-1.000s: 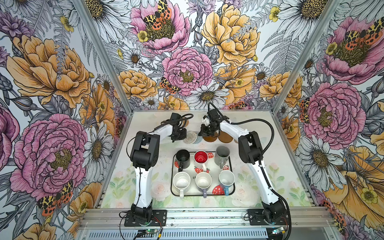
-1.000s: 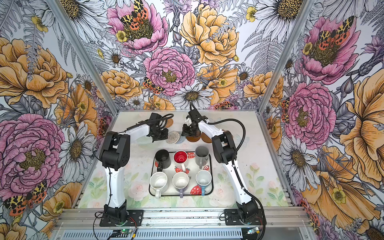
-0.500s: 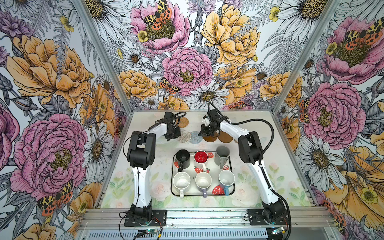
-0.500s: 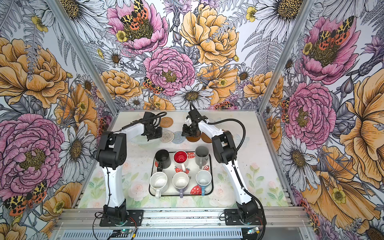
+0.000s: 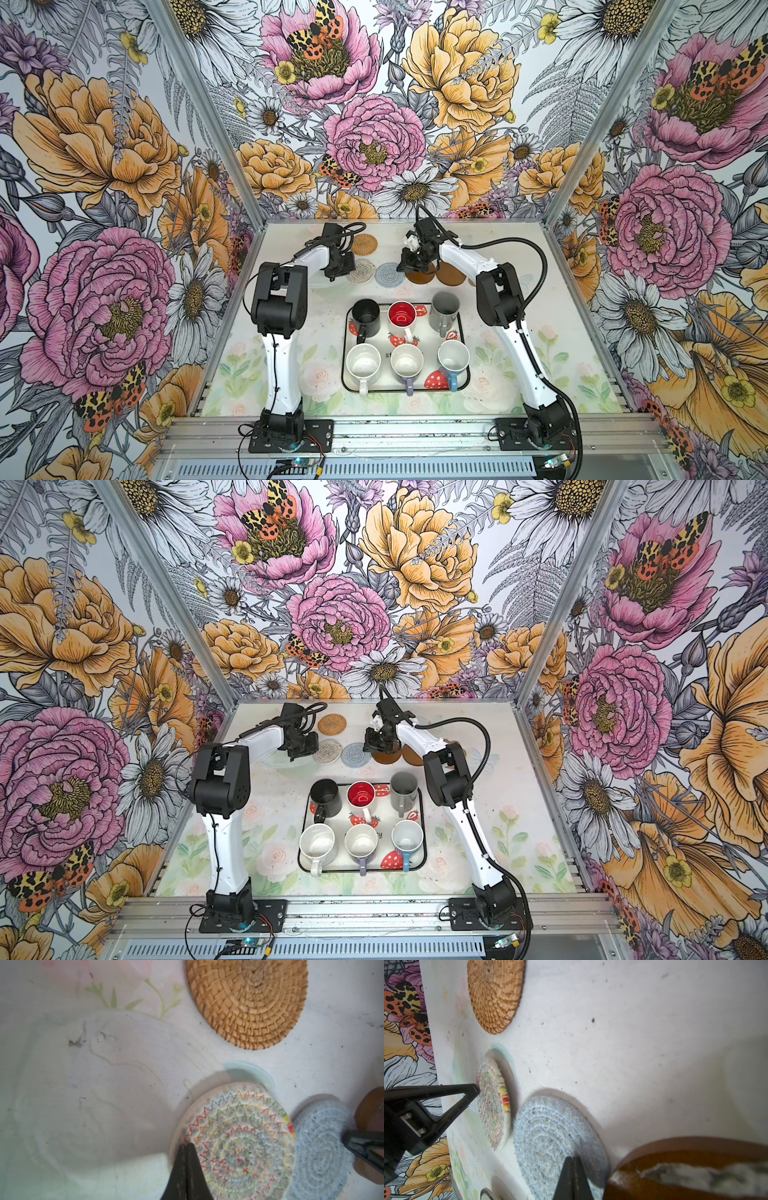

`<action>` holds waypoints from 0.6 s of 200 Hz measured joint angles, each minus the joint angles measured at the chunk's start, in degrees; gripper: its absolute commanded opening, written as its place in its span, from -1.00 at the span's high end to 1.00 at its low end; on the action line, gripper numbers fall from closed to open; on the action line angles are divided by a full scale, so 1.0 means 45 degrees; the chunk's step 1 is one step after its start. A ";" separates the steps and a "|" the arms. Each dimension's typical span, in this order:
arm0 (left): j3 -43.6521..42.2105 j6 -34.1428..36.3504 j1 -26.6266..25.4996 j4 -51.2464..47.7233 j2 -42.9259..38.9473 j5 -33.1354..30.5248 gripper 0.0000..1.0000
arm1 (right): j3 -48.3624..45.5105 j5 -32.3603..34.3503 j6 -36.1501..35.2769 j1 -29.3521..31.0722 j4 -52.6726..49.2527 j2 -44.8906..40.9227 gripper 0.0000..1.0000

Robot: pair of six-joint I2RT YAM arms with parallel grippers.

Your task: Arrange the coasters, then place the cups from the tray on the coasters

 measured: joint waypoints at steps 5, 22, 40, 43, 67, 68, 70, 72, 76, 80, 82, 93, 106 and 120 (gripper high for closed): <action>0.0000 0.0000 0.0015 -0.0005 -0.0010 -0.0039 1.00 | 0.0024 -0.0005 0.0000 0.0000 0.0000 0.0024 1.00; -0.0039 0.0000 0.0078 -0.0010 -0.0068 -0.0175 1.00 | 0.0165 -0.0010 0.0039 0.0000 -0.0010 0.0117 1.00; -0.0180 0.0000 0.0131 -0.0049 -0.0194 -0.0296 1.00 | 0.0306 -0.0010 0.0049 0.0000 -0.0005 0.0189 1.00; -0.0189 0.0000 0.0131 -0.0058 -0.0209 -0.0311 1.00 | 0.0325 -0.0010 0.0049 0.0000 -0.0005 0.0199 1.00; -0.0209 0.0000 0.0126 -0.0102 -0.0340 -0.0335 1.00 | 0.0500 -0.0019 0.0087 0.0000 0.0000 0.0325 1.00; -0.0209 0.0005 0.0126 -0.0097 -0.0350 -0.0330 1.00 | 0.0505 -0.0019 0.0092 0.0000 0.0000 0.0330 1.00; -0.0209 0.0000 0.0126 -0.0097 -0.0359 -0.0330 1.00 | 0.0520 -0.0019 0.0097 0.0000 0.0000 0.0340 1.00; -0.0209 0.0005 0.0126 -0.0097 -0.0379 -0.0330 1.00 | 0.0539 -0.0019 0.0102 0.0000 0.0000 0.0350 1.00; -0.0209 0.0005 0.0117 -0.0097 -0.0393 -0.0330 1.00 | 0.0578 -0.0019 0.0141 0.0000 -0.0005 0.0374 1.00; -0.0209 0.0000 0.0117 -0.0097 -0.0418 -0.0330 1.00 | 0.0607 -0.0019 0.0146 0.0000 0.0005 0.0384 1.00; -0.0209 0.0000 0.0117 -0.0097 -0.0432 -0.0330 1.00 | 0.0612 -0.0015 0.0160 0.0000 0.0005 0.0389 1.00; -0.0209 0.0000 0.0092 -0.0097 -0.0466 -0.0325 1.00 | 0.0651 -0.0015 0.0194 0.0000 0.0000 0.0403 1.00; -0.0209 0.0000 0.0058 -0.0097 -0.0476 -0.0325 1.00 | 0.0724 -0.0019 0.0243 0.0000 0.0000 0.0461 1.00; -0.0209 0.0000 0.0015 -0.0102 -0.0476 -0.0325 1.00 | 0.0850 -0.0024 0.0277 0.0000 0.0010 0.0549 1.00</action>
